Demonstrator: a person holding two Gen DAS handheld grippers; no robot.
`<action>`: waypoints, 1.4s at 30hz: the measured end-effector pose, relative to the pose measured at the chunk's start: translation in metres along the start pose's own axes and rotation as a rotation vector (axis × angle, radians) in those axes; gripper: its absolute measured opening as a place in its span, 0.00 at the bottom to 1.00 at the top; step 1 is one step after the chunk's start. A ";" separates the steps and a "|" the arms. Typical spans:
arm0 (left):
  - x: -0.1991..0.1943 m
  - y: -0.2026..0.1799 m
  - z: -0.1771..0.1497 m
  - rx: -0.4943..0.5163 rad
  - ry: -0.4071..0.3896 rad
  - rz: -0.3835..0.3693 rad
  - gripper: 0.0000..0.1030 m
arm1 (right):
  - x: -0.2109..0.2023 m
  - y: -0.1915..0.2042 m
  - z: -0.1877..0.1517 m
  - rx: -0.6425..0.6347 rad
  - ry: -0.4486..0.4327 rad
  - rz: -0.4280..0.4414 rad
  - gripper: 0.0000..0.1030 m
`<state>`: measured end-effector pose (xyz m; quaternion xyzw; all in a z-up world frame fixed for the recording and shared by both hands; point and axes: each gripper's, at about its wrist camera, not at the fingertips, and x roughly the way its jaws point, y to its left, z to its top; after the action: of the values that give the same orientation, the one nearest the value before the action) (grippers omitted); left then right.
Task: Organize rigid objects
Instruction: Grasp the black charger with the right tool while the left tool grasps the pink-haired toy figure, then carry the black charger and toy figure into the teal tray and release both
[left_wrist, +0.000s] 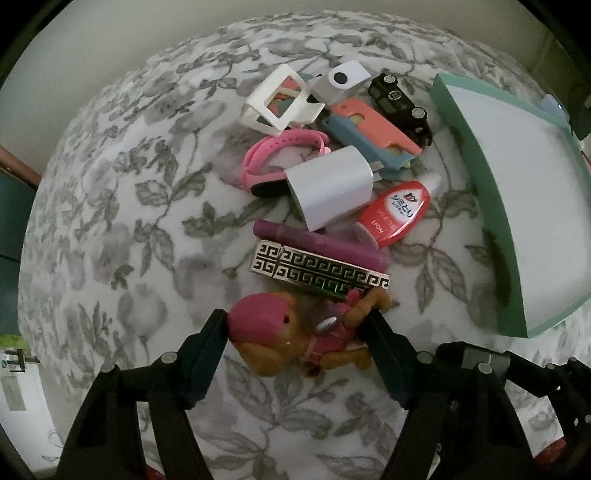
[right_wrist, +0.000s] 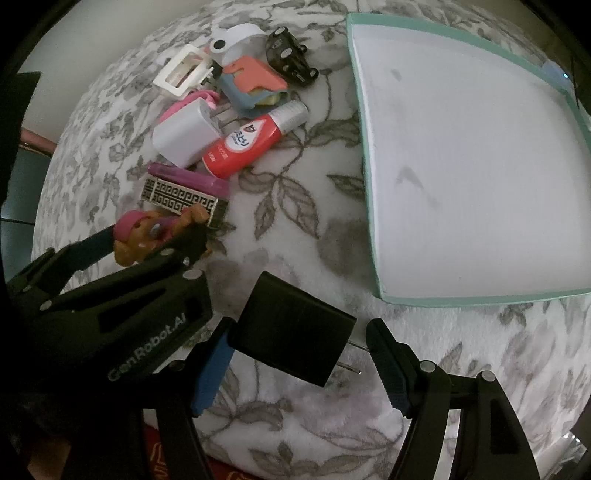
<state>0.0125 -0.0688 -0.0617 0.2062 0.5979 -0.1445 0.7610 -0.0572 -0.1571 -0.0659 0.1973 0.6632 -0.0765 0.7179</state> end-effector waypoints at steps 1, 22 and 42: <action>0.000 0.000 0.000 -0.005 0.002 -0.002 0.74 | 0.000 0.001 -0.001 0.001 0.000 0.000 0.73; -0.103 0.013 -0.004 -0.084 -0.343 -0.074 0.73 | -0.069 -0.009 -0.005 0.034 -0.219 0.087 0.73; -0.092 -0.081 0.054 0.042 -0.310 -0.154 0.73 | -0.078 -0.135 0.032 0.384 -0.353 -0.201 0.73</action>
<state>-0.0021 -0.1685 0.0271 0.1510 0.4843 -0.2451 0.8262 -0.0866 -0.3038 -0.0129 0.2468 0.5174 -0.3047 0.7607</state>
